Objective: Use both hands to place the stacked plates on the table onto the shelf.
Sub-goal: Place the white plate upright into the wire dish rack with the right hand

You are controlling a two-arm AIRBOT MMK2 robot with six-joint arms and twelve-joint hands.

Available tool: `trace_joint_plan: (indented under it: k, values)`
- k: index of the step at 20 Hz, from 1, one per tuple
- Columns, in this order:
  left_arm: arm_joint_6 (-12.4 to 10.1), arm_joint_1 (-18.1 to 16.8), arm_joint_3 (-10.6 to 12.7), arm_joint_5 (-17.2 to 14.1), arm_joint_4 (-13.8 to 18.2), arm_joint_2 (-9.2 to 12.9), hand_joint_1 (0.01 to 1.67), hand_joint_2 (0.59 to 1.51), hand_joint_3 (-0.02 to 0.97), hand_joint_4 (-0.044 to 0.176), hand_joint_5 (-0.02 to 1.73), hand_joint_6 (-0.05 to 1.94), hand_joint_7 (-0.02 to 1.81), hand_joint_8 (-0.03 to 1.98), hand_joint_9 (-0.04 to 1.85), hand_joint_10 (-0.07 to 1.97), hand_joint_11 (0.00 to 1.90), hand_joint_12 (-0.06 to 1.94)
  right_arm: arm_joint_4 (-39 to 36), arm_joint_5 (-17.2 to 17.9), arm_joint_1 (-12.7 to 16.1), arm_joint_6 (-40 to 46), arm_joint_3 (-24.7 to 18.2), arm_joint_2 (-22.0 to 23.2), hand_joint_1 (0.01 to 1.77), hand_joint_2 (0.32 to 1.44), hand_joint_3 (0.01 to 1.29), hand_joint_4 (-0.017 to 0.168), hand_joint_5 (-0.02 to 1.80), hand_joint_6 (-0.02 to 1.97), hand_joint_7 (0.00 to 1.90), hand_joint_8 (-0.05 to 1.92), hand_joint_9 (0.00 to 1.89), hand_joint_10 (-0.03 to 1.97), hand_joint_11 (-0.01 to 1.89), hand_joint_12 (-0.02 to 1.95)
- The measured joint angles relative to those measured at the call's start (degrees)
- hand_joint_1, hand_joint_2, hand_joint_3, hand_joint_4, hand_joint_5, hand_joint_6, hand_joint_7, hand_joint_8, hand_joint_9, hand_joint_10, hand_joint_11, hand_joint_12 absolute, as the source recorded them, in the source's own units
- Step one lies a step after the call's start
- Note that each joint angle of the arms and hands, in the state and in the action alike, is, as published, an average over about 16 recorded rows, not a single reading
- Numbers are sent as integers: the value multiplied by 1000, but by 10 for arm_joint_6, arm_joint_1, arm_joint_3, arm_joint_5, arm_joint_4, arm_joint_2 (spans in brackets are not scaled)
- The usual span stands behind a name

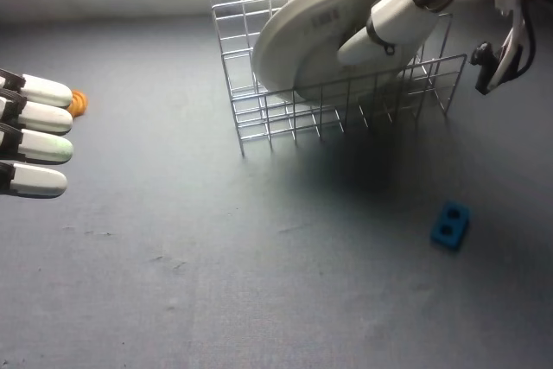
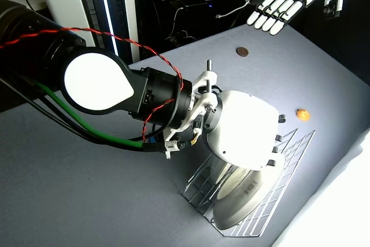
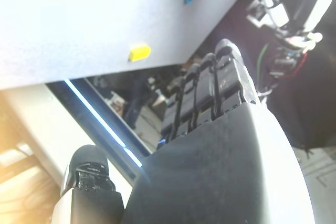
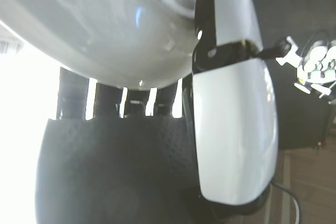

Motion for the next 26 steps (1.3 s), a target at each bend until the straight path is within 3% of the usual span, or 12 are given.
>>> trace_joint_plan:
  k: [8,12,26]
  values:
    - [0,3,0,0,1,1,23,1109,12,7,18,7,17,-6,18,-52,14,-11,4,-1,-9,-11,6,-5,1249,938,13,4,1039,783,1233,555,1343,22,963,907]
    - [0,4,0,0,1,1,22,1109,12,7,20,7,17,-6,18,-53,14,-11,5,0,-12,-16,6,-6,1245,941,14,1,1027,772,1228,446,1316,22,957,914]
    - [-1,10,0,0,0,3,23,1109,12,7,22,7,17,-6,18,-53,13,-11,11,7,-9,-5,7,-1,1131,947,13,-7,974,123,1117,-8,1150,22,830,974]
